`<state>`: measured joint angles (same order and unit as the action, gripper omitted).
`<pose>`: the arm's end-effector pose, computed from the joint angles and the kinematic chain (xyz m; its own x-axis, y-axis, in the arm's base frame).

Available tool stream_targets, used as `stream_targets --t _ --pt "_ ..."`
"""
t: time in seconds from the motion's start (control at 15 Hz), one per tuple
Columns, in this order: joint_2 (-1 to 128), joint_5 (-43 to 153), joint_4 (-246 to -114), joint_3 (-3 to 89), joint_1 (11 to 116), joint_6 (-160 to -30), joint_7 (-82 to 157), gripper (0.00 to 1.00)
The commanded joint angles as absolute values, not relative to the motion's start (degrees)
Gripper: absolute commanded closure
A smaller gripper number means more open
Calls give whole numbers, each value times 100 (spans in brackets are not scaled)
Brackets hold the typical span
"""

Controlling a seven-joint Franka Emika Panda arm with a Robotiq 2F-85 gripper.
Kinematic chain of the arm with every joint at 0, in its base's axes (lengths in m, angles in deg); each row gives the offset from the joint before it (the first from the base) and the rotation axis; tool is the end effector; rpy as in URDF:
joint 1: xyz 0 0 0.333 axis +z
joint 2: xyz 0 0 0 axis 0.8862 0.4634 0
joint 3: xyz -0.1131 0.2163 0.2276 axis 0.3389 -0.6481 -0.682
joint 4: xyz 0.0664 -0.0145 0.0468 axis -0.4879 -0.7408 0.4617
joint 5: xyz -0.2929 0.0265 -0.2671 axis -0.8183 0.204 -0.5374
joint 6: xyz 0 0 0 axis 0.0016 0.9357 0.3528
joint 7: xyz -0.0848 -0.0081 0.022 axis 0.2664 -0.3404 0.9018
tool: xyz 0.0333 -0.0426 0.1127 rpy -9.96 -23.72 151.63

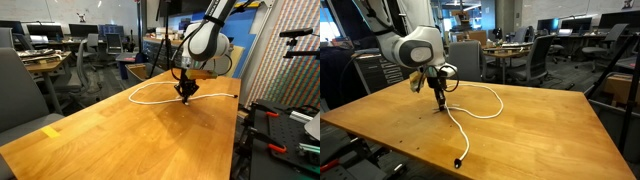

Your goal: Tie a knot using the white chord

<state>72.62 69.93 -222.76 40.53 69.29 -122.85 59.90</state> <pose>0.5130 0.0391 0.1354 0.8441 -0.5361 -0.0074 -0.5355 -0.8423 -0.0612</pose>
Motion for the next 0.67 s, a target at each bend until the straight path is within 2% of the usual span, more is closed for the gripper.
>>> stream_targets --t 0.0,0.33,0.6 --pt "6831 6377 -22532 4234 7631 -12341 6031 95" --pt "6470 5674 -22349 3872 8684 -12155 6275 96" --pt "6712 6057 -21799 2729 8981 -12083 5917 95"
